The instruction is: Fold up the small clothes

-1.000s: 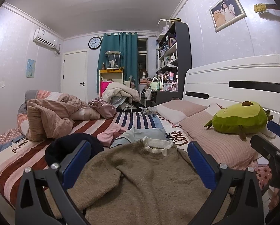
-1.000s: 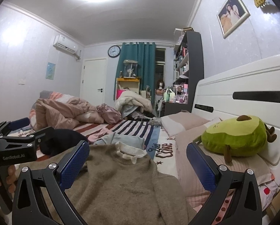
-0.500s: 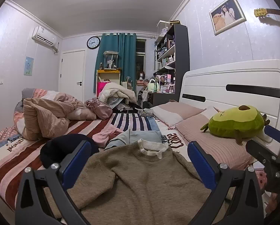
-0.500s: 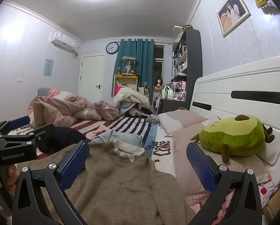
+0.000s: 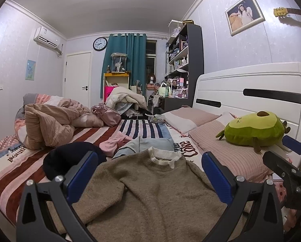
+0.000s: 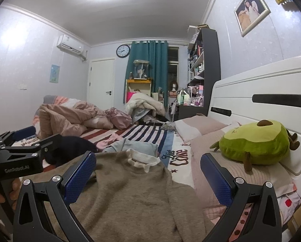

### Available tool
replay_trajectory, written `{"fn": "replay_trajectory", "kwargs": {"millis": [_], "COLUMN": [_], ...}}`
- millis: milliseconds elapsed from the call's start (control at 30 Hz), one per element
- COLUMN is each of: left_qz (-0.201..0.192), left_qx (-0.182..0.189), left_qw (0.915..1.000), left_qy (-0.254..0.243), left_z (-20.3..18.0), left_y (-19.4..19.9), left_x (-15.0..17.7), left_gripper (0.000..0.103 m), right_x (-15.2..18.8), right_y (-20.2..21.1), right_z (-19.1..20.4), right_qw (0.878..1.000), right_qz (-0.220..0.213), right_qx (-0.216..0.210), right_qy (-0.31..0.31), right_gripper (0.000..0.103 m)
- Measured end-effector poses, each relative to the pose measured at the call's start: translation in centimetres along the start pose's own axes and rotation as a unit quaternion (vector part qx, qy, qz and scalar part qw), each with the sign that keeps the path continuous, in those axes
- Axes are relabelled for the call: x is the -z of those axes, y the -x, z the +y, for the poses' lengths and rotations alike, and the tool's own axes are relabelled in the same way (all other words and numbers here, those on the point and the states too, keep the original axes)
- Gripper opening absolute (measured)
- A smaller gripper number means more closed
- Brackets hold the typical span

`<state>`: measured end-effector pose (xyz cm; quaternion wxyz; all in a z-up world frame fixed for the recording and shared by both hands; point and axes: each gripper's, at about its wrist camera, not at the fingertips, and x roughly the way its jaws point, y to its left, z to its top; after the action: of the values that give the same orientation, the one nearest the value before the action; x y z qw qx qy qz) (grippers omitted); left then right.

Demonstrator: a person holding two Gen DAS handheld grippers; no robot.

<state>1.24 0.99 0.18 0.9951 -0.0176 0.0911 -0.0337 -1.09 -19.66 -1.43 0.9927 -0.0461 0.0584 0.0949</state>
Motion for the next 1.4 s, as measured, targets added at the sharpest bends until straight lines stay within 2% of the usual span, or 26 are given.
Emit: {"fn": "replay_trajectory", "kwargs": {"millis": [133, 400, 533, 667, 700, 733, 767, 833, 867, 967, 1067, 1133, 1267, 1333, 1367, 1400], "left_qz": [0.003, 0.010, 0.017, 0.030, 0.037, 0.042, 0.047, 0.065, 0.077, 0.115, 0.156, 0.178, 0.223, 0.241, 0.251, 0.252], "left_qx": [0.010, -0.005, -0.020, -0.051, -0.063, -0.077, -0.094, -0.135, -0.154, -0.177, -0.183, -0.179, -0.166, -0.140, -0.139, -0.147], "left_qw": [0.9999, 0.9999, 0.9992, 0.9960, 0.9942, 0.9923, 0.9902, 0.9834, 0.9790, 0.9669, 0.9546, 0.9498, 0.9406, 0.9374, 0.9349, 0.9356], "left_qy": [0.007, 0.012, 0.030, 0.066, 0.079, 0.087, 0.092, 0.102, 0.109, 0.143, 0.175, 0.185, 0.194, 0.209, 0.209, 0.200], "left_z": [0.5, 2.8, 5.3, 9.9, 11.8, 13.3, 14.8, 18.3, 20.3, 25.2, 29.2, 30.9, 31.6, 31.5, 31.2, 30.8], "left_y": [-0.1, -0.5, -0.5, -0.7, -0.7, -0.7, -0.7, -0.8, -1.0, -1.5, -2.2, -2.6, -3.2, -4.1, -4.4, -4.6], "left_x": [0.1, 0.6, 1.3, 2.5, 3.2, 3.8, 4.5, 6.1, 7.2, 10.1, 13.3, 15.4, 18.4, 19.5, 20.0, 20.0], "left_gripper": [0.102, 0.102, 0.102, 0.102, 0.102, 0.102, 0.102, 0.102, 0.102, 0.098, 0.089, 0.088, 0.088, 0.080, 0.072, 0.070], "right_x": [0.1, 0.8, 1.5, 2.3, 2.7, 3.2, 3.7, 4.8, 5.2, 6.7, 7.7, 8.0, 8.3, 8.4, 8.4, 8.4], "right_y": [0.0, -1.1, -1.9, -3.8, -4.4, -5.2, -5.8, -7.3, -8.0, -9.2, -9.6, -9.7, -10.0, -10.2, -10.2, -10.3], "right_z": [0.2, 1.3, 2.3, 3.0, 3.2, 3.3, 3.3, 3.4, 3.4, 3.6, 3.8, 3.9, 4.0, 4.0, 4.1, 4.1], "right_qw": [1.000, 0.999, 0.997, 0.995, 0.994, 0.994, 0.993, 0.990, 0.989, 0.984, 0.982, 0.980, 0.978, 0.977, 0.977, 0.976], "right_qz": [-0.001, 0.018, 0.033, 0.063, 0.071, 0.083, 0.095, 0.122, 0.133, 0.161, 0.178, 0.185, 0.192, 0.194, 0.194, 0.195], "right_qx": [0.001, -0.033, -0.064, -0.077, -0.078, -0.076, -0.073, -0.068, -0.066, -0.068, -0.063, -0.064, -0.066, -0.073, -0.073, -0.075], "right_qy": [0.001, -0.008, -0.009, -0.009, -0.009, -0.011, -0.012, -0.014, -0.014, -0.020, -0.025, -0.030, -0.041, -0.050, -0.054, -0.059], "right_gripper": [0.103, 0.103, 0.103, 0.102, 0.102, 0.097, 0.086, 0.077, 0.077, 0.077, 0.077, 0.077, 0.077, 0.077, 0.077, 0.077]}}
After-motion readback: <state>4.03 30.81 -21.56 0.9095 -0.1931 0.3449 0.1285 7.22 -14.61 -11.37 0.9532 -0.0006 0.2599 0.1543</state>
